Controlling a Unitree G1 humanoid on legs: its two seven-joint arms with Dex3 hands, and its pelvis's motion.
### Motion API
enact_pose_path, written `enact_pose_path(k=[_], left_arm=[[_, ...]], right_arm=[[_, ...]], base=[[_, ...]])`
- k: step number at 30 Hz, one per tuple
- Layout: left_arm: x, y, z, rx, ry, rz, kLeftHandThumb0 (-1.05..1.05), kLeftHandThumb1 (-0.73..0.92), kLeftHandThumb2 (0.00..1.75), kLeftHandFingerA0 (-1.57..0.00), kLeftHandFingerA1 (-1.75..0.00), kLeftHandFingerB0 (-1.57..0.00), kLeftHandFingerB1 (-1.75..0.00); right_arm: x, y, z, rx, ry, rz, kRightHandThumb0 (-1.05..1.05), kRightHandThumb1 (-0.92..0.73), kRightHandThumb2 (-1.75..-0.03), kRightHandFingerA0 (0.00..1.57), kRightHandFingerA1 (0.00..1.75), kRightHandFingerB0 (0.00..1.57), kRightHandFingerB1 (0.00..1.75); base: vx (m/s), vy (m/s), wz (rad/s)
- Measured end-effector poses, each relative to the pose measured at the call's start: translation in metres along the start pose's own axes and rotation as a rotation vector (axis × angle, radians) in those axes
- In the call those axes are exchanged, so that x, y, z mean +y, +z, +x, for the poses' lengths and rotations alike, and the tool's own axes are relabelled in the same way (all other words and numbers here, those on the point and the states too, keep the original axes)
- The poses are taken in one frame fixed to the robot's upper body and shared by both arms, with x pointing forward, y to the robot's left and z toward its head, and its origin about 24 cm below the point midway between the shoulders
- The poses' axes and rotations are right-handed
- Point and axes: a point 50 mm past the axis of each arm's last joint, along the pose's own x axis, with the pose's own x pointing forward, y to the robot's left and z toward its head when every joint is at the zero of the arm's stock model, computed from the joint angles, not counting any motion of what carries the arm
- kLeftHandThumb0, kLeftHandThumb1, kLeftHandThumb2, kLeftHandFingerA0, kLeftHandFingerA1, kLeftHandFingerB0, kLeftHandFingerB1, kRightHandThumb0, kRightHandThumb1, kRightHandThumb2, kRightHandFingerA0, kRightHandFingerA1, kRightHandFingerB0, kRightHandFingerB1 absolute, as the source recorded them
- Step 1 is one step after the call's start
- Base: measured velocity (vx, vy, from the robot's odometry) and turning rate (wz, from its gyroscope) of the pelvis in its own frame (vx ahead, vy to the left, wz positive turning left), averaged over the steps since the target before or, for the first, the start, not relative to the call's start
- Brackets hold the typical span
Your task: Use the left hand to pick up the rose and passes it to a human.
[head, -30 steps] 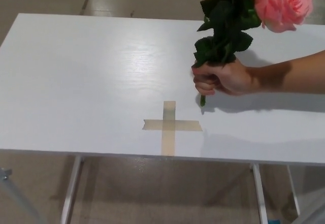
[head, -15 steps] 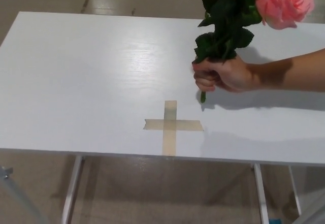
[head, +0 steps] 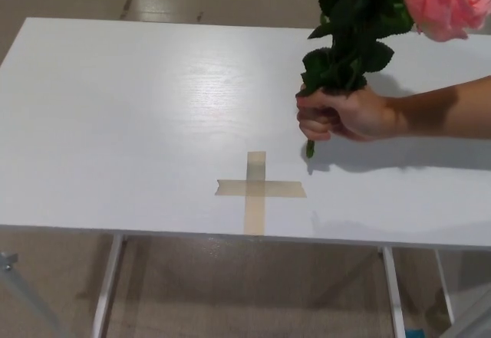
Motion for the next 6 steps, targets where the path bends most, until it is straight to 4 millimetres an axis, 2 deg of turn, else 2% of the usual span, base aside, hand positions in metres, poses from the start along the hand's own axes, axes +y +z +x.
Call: enact_pose_path(k=[6], left_arm=[[0.0005, 0.0005, 0.0002, 0.0, 0.0, -0.004, -0.52, 0.5, 0.83, -0.37, -0.49, -0.29, -0.45]], right_arm=[[-0.0002, 0.0002, 0.0, 0.0, 0.001, -0.001, -0.37, -0.74, -0.62, 0.6, 0.41, 0.51, 0.38]], base=[[0.0, 0.0, 0.0]])
